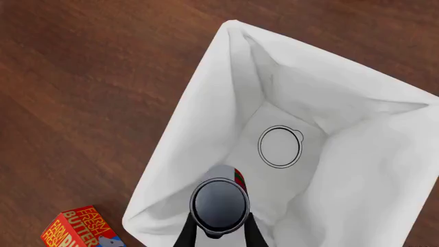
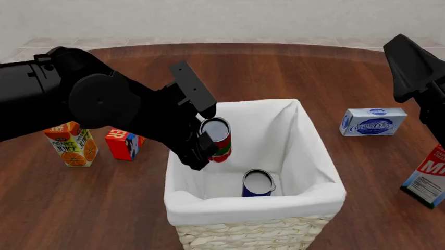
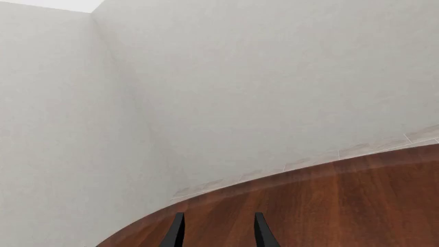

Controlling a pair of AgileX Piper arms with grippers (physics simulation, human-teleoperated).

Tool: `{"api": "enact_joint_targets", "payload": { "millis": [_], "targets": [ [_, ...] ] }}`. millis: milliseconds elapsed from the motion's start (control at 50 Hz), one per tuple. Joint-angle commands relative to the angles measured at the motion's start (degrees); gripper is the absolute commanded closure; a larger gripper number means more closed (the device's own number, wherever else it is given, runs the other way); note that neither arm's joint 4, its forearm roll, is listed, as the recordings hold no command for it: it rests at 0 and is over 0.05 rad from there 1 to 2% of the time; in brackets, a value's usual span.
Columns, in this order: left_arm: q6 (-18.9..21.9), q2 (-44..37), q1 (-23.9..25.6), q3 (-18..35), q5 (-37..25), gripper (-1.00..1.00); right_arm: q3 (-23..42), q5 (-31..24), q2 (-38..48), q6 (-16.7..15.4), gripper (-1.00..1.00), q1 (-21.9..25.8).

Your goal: Pick up the alphabet soup and the tomato sauce, and put them in the basket.

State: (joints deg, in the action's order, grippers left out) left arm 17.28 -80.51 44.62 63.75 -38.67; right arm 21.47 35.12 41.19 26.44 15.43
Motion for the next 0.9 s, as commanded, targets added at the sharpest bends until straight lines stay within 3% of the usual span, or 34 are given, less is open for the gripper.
{"api": "enact_joint_targets", "payload": {
  "millis": [20, 540, 900],
  "targets": [
    [1.7, -0.5, -0.6, -0.1, 0.3, -1.00, 0.0, 0.0, 0.0, 0.0, -1.00, 0.0],
    [2.4, -0.8, -1.1, 0.5, 0.2, -1.00, 0.0, 0.0, 0.0, 0.0, -1.00, 0.0],
    [3.8, 0.6, -2.1, 4.7, -2.5, -1.00, 0.0, 0.0, 0.0, 0.0, -1.00, 0.0]
  ]
}}
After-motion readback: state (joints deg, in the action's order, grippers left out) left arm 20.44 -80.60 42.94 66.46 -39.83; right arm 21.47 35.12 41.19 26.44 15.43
